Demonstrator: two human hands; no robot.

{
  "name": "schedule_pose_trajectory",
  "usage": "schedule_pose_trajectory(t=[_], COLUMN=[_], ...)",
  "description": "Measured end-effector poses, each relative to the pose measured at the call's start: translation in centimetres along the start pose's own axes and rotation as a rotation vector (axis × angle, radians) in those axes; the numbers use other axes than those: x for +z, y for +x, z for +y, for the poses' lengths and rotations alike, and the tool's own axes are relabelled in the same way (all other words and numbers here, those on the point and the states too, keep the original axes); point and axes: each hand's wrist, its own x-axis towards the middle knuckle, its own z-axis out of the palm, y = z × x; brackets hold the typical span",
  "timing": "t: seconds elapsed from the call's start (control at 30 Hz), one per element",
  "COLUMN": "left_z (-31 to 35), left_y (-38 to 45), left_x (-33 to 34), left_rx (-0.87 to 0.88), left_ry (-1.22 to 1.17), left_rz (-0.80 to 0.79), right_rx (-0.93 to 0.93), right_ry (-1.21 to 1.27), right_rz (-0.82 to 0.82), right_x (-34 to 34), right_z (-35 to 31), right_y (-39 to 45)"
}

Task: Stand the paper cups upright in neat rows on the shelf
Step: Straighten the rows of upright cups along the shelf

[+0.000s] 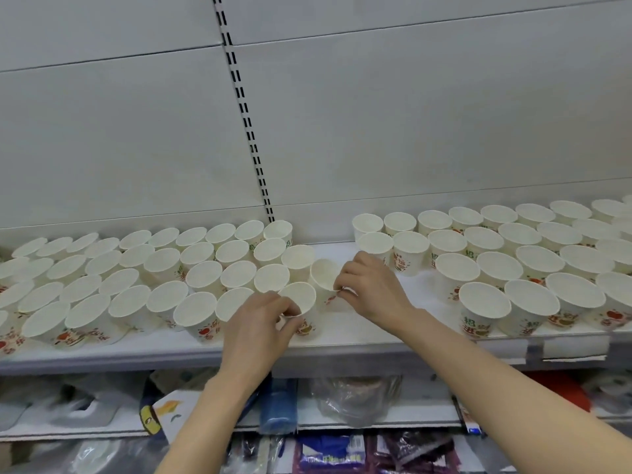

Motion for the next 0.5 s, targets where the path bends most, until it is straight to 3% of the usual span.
schedule_pose_trajectory(t=[0.2, 0.5], left_z=[3.8, 7.3], left_y=[4.6, 8.4], left_x=[2.9, 6.6], left_rx=[0.145, 0.153], left_ry=[-0.079, -0.025], left_rz=[-0.053, -0.14], right_rx=[0.219, 0.289], right_ry=[-0.189, -0.406], right_rz=[0.087, -0.122], right_x=[-4.5, -4.2], right_z=[3.9, 5.1], right_y=[-4.0, -4.8])
